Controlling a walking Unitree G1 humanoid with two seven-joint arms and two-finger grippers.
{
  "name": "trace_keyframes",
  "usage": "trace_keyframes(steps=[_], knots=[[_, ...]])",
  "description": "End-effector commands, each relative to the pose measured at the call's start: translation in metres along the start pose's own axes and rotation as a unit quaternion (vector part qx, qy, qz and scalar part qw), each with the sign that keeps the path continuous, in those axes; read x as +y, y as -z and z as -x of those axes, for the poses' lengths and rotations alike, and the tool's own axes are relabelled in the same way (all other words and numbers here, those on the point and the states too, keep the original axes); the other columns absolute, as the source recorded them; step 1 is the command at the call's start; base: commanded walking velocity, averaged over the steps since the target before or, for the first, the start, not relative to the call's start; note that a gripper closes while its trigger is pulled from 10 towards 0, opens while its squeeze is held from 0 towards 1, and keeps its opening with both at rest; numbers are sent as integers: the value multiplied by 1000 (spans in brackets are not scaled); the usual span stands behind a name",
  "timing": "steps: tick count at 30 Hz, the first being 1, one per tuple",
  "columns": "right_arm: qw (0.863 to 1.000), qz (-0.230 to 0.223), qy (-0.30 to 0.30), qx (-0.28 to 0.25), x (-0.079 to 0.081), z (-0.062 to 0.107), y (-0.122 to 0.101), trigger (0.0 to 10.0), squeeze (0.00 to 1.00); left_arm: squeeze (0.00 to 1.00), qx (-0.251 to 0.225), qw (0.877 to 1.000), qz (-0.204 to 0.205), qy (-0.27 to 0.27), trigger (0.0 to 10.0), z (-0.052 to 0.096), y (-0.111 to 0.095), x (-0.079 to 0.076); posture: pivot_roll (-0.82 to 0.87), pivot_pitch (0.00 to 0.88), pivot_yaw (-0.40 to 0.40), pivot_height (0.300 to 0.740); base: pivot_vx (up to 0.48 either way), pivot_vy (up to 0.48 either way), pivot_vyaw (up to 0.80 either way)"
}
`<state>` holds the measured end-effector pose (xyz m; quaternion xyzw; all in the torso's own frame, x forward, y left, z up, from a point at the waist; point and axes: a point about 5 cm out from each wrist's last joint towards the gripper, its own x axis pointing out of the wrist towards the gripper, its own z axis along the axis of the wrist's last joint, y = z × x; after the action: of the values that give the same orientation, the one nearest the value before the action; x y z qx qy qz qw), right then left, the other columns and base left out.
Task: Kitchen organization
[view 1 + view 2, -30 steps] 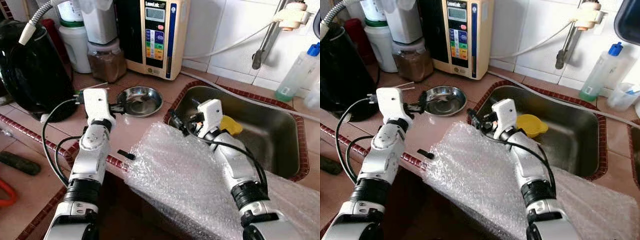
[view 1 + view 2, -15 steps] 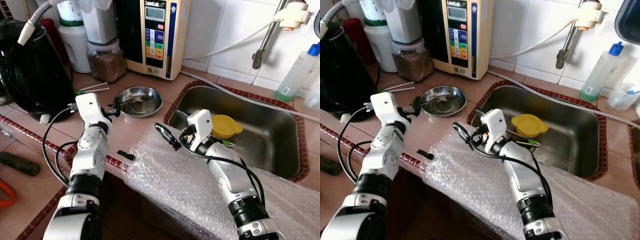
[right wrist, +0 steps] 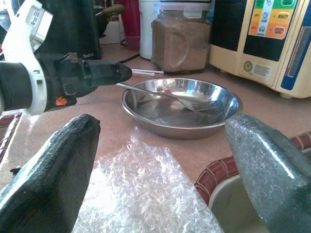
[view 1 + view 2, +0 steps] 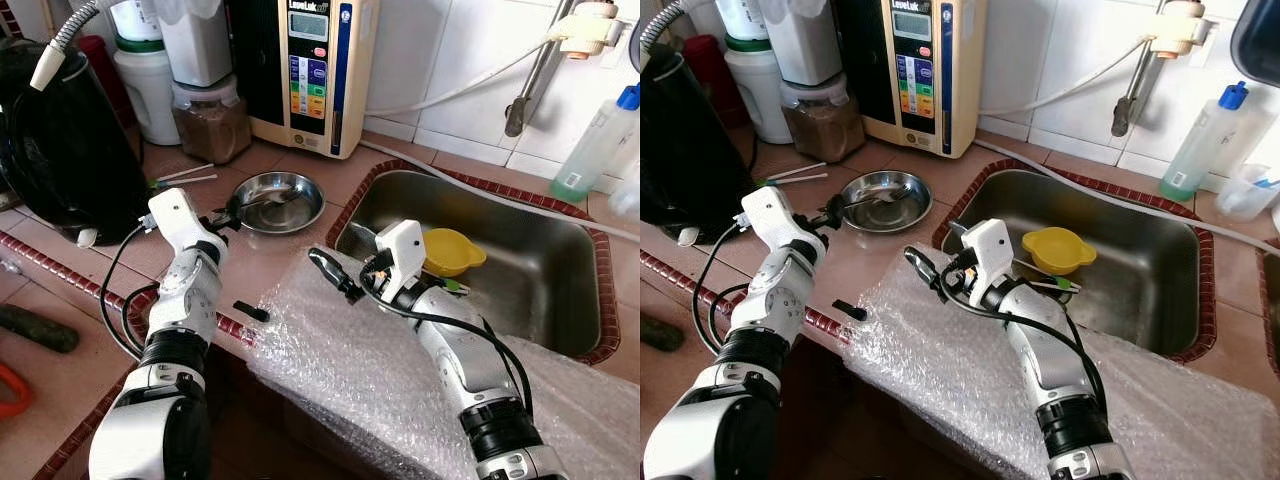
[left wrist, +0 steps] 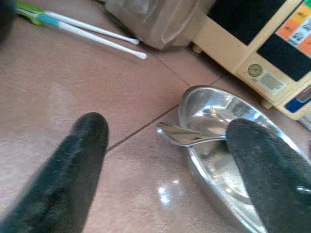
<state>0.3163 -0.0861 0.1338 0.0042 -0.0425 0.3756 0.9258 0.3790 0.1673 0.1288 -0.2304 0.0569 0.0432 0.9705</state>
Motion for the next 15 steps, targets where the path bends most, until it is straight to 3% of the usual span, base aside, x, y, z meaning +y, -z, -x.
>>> trace_keyframes(steps=[1, 12, 15], knots=[[1000, 7, -3, -5, 0, 0, -5, 10000, 678, 0, -4, 1000, 8, 12, 0, -3, -5, -6, 65, 0, 49, 740, 0, 0, 0], [1000, 5, -7, 1, 1, 1, -7, 10000, 678, 0, 6, 999, 23, 33, 0, -6, -3, -12, 58, 0, 54, 740, 0, 0, 0], [999, -2, -28, 15, 4, 4, -4, 10000, 627, 0, 15, 998, 29, 44, 0, -7, 0, -15, 56, 0, 54, 740, 0, 0, 0]])
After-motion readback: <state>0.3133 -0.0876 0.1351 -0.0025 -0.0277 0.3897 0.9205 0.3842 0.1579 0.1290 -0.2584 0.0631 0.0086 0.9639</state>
